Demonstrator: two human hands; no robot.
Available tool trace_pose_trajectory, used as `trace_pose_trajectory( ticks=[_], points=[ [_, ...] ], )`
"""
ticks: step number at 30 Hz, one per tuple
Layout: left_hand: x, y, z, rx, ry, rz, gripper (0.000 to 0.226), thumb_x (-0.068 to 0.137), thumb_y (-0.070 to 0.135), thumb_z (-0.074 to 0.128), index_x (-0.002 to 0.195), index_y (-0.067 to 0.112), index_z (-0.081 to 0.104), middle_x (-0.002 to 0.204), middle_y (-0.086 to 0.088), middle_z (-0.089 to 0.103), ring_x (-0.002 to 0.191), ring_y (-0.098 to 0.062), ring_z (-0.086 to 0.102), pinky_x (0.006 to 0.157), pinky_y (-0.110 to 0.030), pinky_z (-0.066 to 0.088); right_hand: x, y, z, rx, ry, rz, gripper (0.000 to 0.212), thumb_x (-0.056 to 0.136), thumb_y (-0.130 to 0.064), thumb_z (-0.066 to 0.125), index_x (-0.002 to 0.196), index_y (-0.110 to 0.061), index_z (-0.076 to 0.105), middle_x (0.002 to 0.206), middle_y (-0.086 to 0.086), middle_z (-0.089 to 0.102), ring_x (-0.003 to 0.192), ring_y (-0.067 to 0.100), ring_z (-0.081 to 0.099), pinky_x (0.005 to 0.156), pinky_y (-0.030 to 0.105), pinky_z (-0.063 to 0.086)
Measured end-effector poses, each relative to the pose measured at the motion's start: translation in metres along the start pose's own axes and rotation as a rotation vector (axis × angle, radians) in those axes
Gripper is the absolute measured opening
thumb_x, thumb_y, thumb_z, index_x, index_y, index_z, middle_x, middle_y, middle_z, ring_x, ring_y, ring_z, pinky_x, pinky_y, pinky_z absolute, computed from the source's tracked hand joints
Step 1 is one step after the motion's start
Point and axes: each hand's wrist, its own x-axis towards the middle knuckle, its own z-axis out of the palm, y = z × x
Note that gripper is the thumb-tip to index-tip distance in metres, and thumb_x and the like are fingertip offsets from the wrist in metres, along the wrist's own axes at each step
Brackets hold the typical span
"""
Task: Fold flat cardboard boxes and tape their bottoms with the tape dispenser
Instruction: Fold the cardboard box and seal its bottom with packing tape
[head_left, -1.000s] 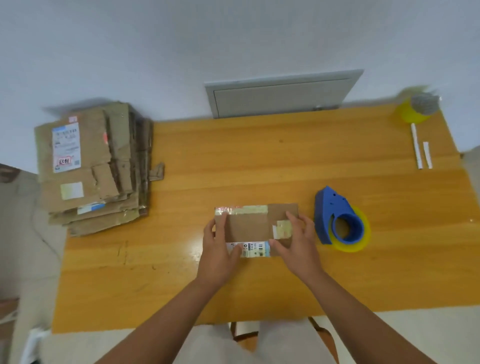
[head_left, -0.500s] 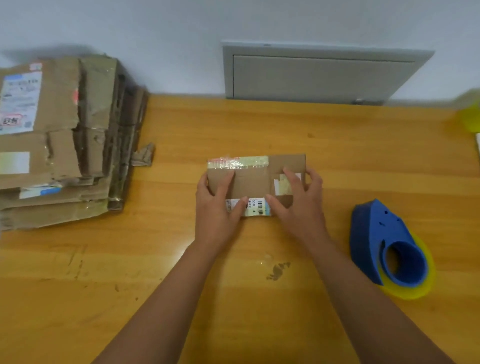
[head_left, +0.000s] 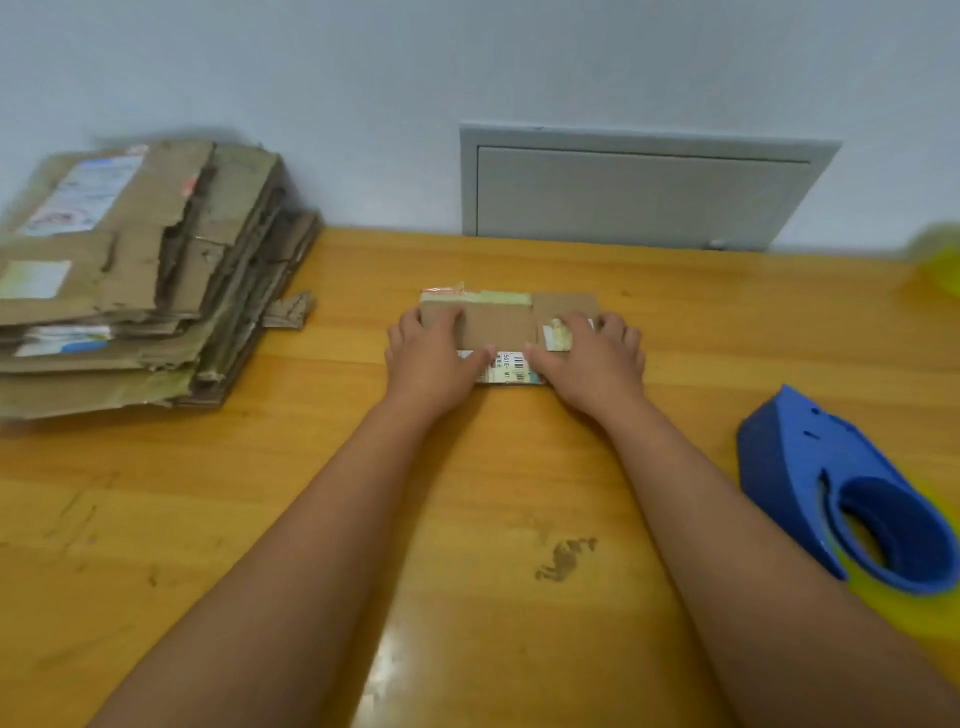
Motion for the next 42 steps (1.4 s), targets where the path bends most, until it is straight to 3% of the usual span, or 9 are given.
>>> trace_pose_trajectory(
  ticks=[8, 13, 20, 25, 26, 29, 31, 37, 42],
  points=[
    [-0.084, 0.007, -0.016, -0.088, -0.01, 0.019, 0.07, 0.084, 0.047, 0.071, 0.143, 0.024, 0.04, 0.149, -0.01, 0.028, 0.136, -0.032, 0.029, 0.11, -0.04, 0.03, -0.084, 0.015, -0.022, 0.053, -0.039, -0.003, 0.074, 0.085, -0.067, 0.058, 0.147, -0.031, 0.04, 0.151, 0.012, 0.031, 0.137, 0.034, 0.026, 0.111, 0.045, 0.03],
    [-0.123, 0.008, -0.023, -0.23, 0.147, 0.116, 0.091, 0.082, 0.039, 0.077, 0.151, 0.025, 0.02, 0.153, -0.002, 0.019, 0.136, -0.026, 0.034, 0.107, -0.038, 0.037, -0.124, 0.016, -0.028, 0.283, 0.154, -0.084, 0.077, 0.081, -0.055, 0.071, 0.147, -0.029, 0.04, 0.151, 0.009, 0.03, 0.136, 0.032, 0.027, 0.109, 0.042, 0.032],
    [-0.144, 0.008, -0.04, -0.328, 0.387, 0.288, 0.112, 0.081, 0.029, 0.079, 0.154, 0.04, -0.004, 0.145, 0.018, 0.014, 0.125, -0.004, 0.033, 0.088, -0.026, 0.041, -0.139, 0.013, -0.021, 0.636, 0.2, -0.233, 0.107, 0.077, -0.036, 0.084, 0.156, -0.029, 0.012, 0.159, -0.004, 0.016, 0.145, 0.02, 0.021, 0.118, 0.043, 0.028],
    [-0.137, 0.011, -0.034, -0.293, 0.41, 0.336, 0.116, 0.08, 0.04, 0.08, 0.154, 0.037, -0.01, 0.143, 0.02, 0.017, 0.136, -0.012, 0.028, 0.107, -0.05, 0.038, -0.13, 0.009, -0.021, 0.785, 0.126, -0.341, 0.114, 0.078, -0.03, 0.084, 0.157, -0.033, 0.002, 0.16, -0.011, 0.015, 0.146, 0.012, 0.026, 0.116, 0.047, 0.036],
    [-0.135, 0.01, -0.03, -0.303, 0.403, 0.33, 0.115, 0.08, 0.04, 0.079, 0.155, 0.036, -0.008, 0.143, 0.018, 0.017, 0.136, -0.011, 0.028, 0.109, -0.046, 0.038, -0.128, 0.01, -0.02, 0.786, 0.115, -0.36, 0.113, 0.079, -0.028, 0.083, 0.158, -0.031, 0.002, 0.16, -0.011, 0.017, 0.145, 0.011, 0.027, 0.115, 0.047, 0.036],
    [-0.129, 0.003, -0.02, -0.36, 0.394, 0.342, 0.103, 0.08, 0.035, 0.08, 0.156, 0.026, 0.01, 0.136, 0.016, 0.019, 0.125, 0.002, 0.031, 0.099, -0.008, 0.032, -0.123, 0.017, -0.016, 0.751, 0.074, -0.404, 0.11, 0.083, -0.025, 0.08, 0.158, -0.032, 0.0, 0.161, -0.008, 0.021, 0.146, 0.011, 0.027, 0.116, 0.047, 0.036],
    [-0.127, -0.002, -0.015, -0.394, 0.4, 0.358, 0.092, 0.08, 0.033, 0.08, 0.151, 0.029, 0.021, 0.135, 0.014, 0.022, 0.12, -0.003, 0.038, 0.091, -0.001, 0.034, -0.12, 0.021, -0.015, 0.75, 0.054, -0.417, 0.108, 0.086, -0.024, 0.077, 0.156, -0.041, -0.003, 0.162, -0.007, 0.02, 0.147, 0.013, 0.026, 0.114, 0.047, 0.038],
    [-0.129, -0.002, -0.015, -0.459, 0.392, 0.323, 0.074, 0.082, 0.041, 0.077, 0.135, 0.052, 0.026, 0.129, 0.019, 0.03, 0.113, 0.01, 0.043, 0.083, -0.017, 0.047, -0.115, 0.026, -0.017, 0.792, 0.071, -0.444, 0.101, 0.091, -0.018, 0.071, 0.139, -0.07, -0.001, 0.16, -0.009, 0.026, 0.142, 0.008, 0.034, 0.108, 0.034, 0.047],
    [-0.132, 0.001, -0.013, -0.512, 0.34, 0.31, 0.086, 0.078, 0.052, 0.071, 0.143, 0.061, 0.015, 0.136, 0.04, 0.029, 0.133, -0.002, 0.038, 0.106, -0.034, 0.043, -0.115, 0.029, -0.016, 0.829, 0.053, -0.445, 0.092, 0.093, -0.025, 0.07, 0.137, -0.072, 0.005, 0.154, -0.02, 0.032, 0.13, -0.017, 0.035, 0.096, 0.01, 0.045]
  ],
)
